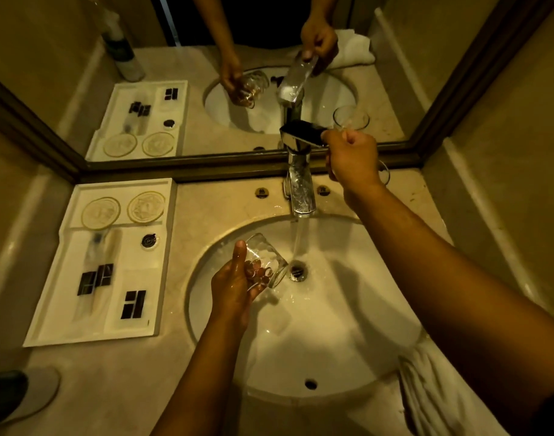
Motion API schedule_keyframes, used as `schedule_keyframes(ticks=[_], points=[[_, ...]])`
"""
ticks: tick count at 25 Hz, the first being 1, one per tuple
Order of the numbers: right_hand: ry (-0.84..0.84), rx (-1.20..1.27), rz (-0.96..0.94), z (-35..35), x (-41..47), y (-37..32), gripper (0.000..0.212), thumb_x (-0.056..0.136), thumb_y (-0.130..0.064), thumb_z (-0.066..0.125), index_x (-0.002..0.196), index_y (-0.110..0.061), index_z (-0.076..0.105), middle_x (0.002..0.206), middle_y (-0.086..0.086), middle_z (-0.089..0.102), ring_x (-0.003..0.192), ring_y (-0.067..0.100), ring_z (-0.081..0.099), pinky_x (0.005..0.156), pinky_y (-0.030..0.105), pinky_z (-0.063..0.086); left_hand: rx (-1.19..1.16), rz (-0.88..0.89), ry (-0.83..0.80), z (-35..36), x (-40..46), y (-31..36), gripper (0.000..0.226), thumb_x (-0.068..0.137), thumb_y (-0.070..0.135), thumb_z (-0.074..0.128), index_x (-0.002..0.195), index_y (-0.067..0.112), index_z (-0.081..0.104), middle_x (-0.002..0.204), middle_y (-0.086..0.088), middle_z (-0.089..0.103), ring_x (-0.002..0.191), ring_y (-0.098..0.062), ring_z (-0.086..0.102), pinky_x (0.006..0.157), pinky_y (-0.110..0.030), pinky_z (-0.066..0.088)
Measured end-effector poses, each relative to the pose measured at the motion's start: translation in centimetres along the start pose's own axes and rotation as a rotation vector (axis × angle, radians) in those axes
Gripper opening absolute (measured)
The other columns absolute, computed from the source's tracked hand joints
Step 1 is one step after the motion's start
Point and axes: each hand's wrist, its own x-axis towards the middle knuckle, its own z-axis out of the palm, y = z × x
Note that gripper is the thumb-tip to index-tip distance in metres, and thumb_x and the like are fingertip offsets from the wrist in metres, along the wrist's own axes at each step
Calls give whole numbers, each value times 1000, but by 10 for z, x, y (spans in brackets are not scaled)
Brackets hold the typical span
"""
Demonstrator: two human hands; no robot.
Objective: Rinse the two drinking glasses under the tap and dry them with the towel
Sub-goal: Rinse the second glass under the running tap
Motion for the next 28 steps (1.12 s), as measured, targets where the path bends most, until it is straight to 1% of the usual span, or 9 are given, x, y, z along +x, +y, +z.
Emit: schedule_keyframes(ticks=[2,6,10,13,16,18,21,25,28], points=[[11,-30,29,-4,-8,11,18,92,-25,59,78,-12,57,70,10,49,56,17,43,43,24,39,3,11,9,0,2,2,33,88,46,67,86,14,67,85,-14,72,86,-30,72,84,-45,60],[-20,-33,59,-10,-27,23,34,97,-37,55,90,-5,64,61,2,50,49,9,44,45,22,38,5,-12,38,2,5,5,37,88,47,69,88,9,64,86,-12,69,88,-30,72,86,-47,60],[-48,-13,100,-16,-56,29,33,95,-41,57,83,-10,62,64,0,55,56,11,50,54,25,43,27,-46,22,3,2,2,38,86,44,72,91,6,66,83,-11,66,85,-30,69,87,-46,59],[-271,-217,98,-19,-111,79,33,87,-46,68,101,-17,65,94,-3,67,83,13,64,73,32,54,50,-74,15,6,-7,-4,40,86,44,73,92,5,66,84,-12,67,84,-31,70,83,-45,61],[-478,-387,147,-24,-155,119,69,75,-47,80,134,-31,48,124,-9,56,107,8,59,85,22,52,32,-102,-37,10,-15,-11,42,90,44,69,100,4,69,95,-18,72,88,-32,75,72,-41,62],[-466,-385,118,-29,-168,128,75,73,-43,82,136,-30,44,122,-10,61,102,3,64,82,16,52,75,-101,-112,16,-25,-12,40,93,44,64,99,5,71,89,-16,77,82,-27,77,66,-35,60],[-353,-349,105,-42,-179,127,67,75,-37,82,132,-29,49,111,-12,69,93,1,69,81,19,57,243,-45,-218,21,-43,-14,42,97,47,56,93,8,72,81,-9,78,82,-23,77,68,-32,60],[-349,-392,87,-68,-184,122,65,71,-38,84,128,-30,54,110,-13,70,92,-1,68,80,20,57,650,225,-282,18,-51,-6,22,100,35,57,99,21,73,103,-6,76,92,-20,73,79,-39,62],[-353,-392,52,-88,-192,117,66,71,-40,83,130,-31,53,107,-13,70,89,-1,67,75,13,53,591,166,-442,20,-73,2,19,100,23,58,103,10,71,94,-12,77,88,-26,75,72,-43,59]])
